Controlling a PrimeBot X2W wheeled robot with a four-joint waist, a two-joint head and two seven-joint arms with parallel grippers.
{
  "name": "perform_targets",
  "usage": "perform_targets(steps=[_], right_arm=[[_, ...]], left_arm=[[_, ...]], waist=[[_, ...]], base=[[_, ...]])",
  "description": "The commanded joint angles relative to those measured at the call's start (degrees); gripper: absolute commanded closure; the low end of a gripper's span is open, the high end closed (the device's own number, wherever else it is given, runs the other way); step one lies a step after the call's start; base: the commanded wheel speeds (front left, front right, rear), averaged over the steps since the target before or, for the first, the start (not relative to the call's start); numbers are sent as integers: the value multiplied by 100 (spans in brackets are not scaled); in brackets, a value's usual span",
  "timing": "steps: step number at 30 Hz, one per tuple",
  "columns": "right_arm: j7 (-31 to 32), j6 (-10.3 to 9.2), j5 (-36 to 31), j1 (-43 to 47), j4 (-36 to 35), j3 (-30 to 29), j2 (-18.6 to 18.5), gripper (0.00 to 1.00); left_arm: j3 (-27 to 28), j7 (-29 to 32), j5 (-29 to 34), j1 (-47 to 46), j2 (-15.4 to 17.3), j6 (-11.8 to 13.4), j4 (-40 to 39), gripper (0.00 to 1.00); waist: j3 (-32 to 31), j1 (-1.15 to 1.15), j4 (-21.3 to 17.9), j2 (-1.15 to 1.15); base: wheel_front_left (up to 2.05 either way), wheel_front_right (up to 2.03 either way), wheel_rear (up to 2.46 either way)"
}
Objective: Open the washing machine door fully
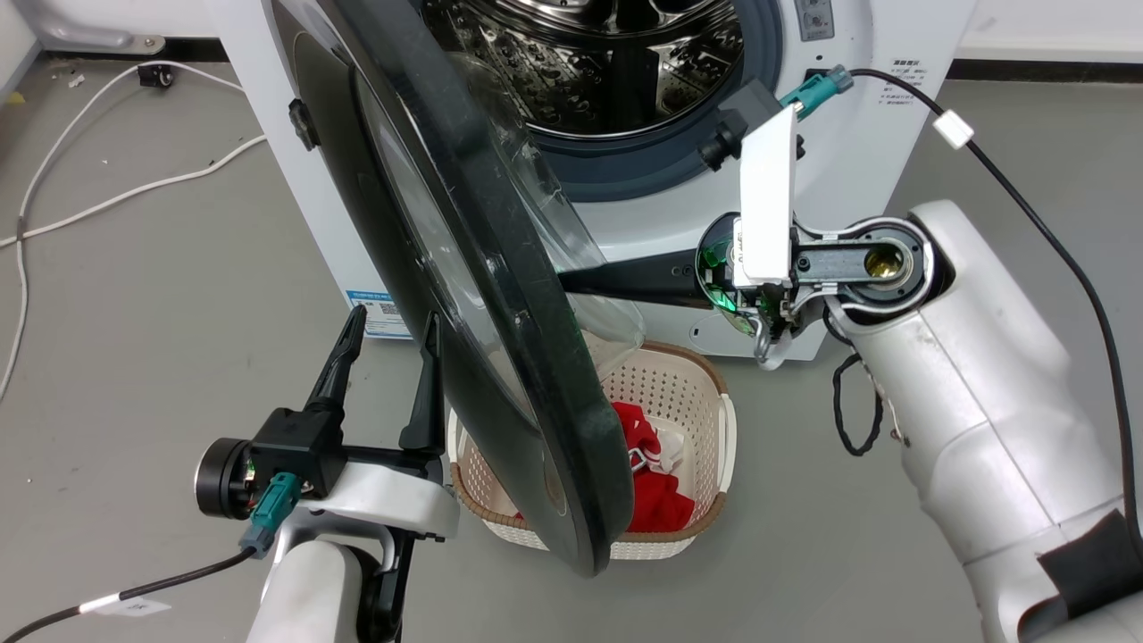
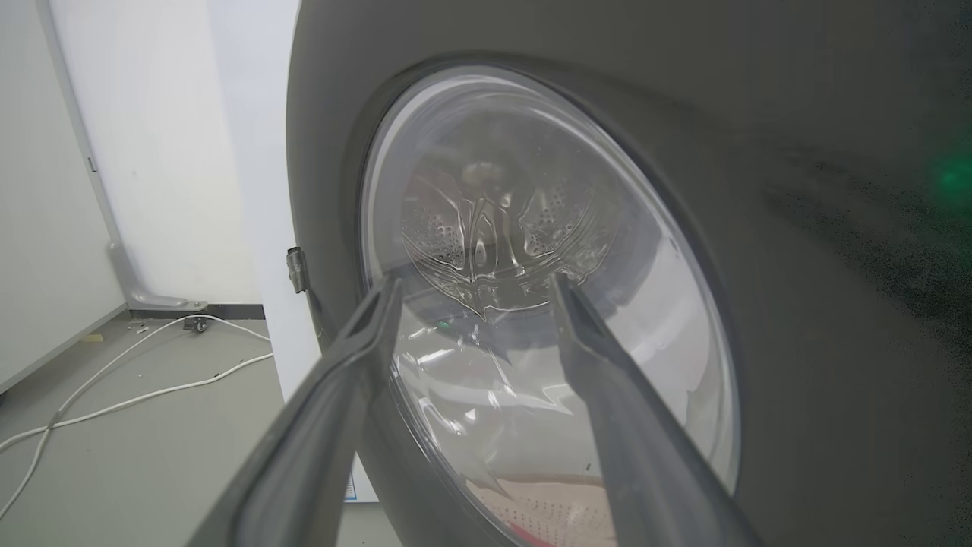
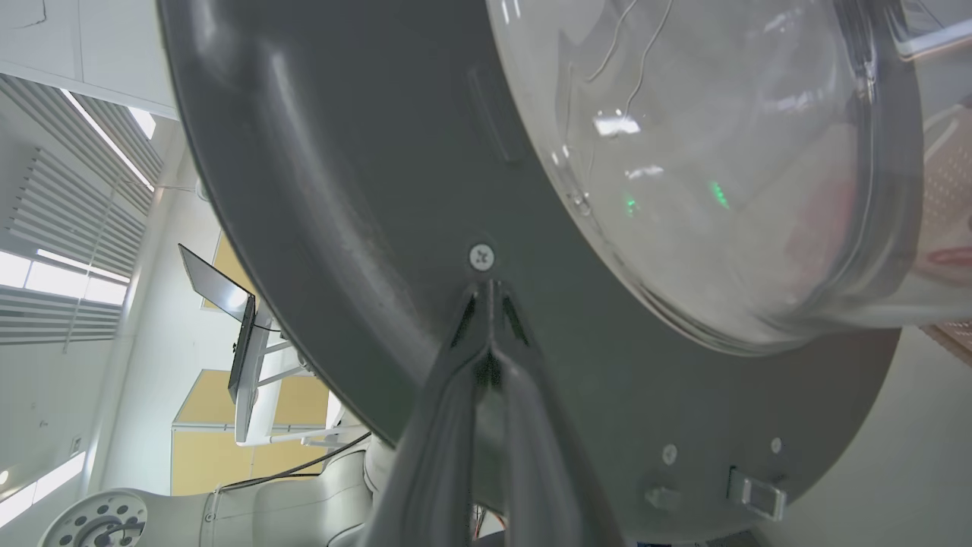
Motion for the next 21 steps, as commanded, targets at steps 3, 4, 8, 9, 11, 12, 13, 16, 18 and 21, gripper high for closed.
perform_targets(steps=[3, 4, 8, 9, 11, 12, 13, 16, 18, 21], right_arm=[[-531, 0, -36, 256, -200, -73, 21, 100], [-769, 0, -100, 346, -282, -118, 22, 100], [-1775, 0, -305, 743, -531, -474, -99, 100], [-2064, 0, -375, 857, -605, -569, -154, 100], [-2568, 0, -363, 1146, -698, -828, -168, 100], [-2824, 0, -411, 1275, -764, -947, -210, 100], [-3075, 0, -449, 1400, -834, -1062, -245, 100], [-3764, 0, -603, 1881, -1057, -1323, -368, 100], [-4220, 0, -695, 2197, -1243, -1480, -400, 87], [-4799, 0, -784, 2723, -1531, -1692, -410, 0]], left_arm=[[28, -16, -18, 86, 7, 21, -24, 0], [45, -16, -15, 101, 7, 21, -26, 0], [98, -16, 5, 149, 7, 10, -23, 0], [116, -16, 9, 159, 7, 6, -23, 0], [141, -16, 10, 174, 7, -4, -11, 0], [153, -16, 6, 188, 8, -8, 1, 0], [163, -16, 7, 190, 9, -8, 1, 0], [198, -16, 16, 207, 7, -6, 6, 0], [227, -16, 17, 240, 8, -11, 13, 0], [268, -16, 9, 278, 8, -11, 13, 0]], waist=[[-21, 1, -48, 0], [-34, 1, -67, 0], [-70, 1, -143, 0], [-80, 1, -164, 0], [-101, 1, -195, 0], [-118, 1, -208, 0], [-117, 1, -226, 0], [-151, 1, -275, 0], [-180, 1, -301, 0], [-215, 1, -329, 0]], base=[[0, 0, 0], [0, 0, 0], [0, 0, 0], [0, 0, 0], [0, 0, 0], [0, 0, 0], [0, 0, 0], [0, 0, 0], [0, 0, 0], [0, 0, 0]])
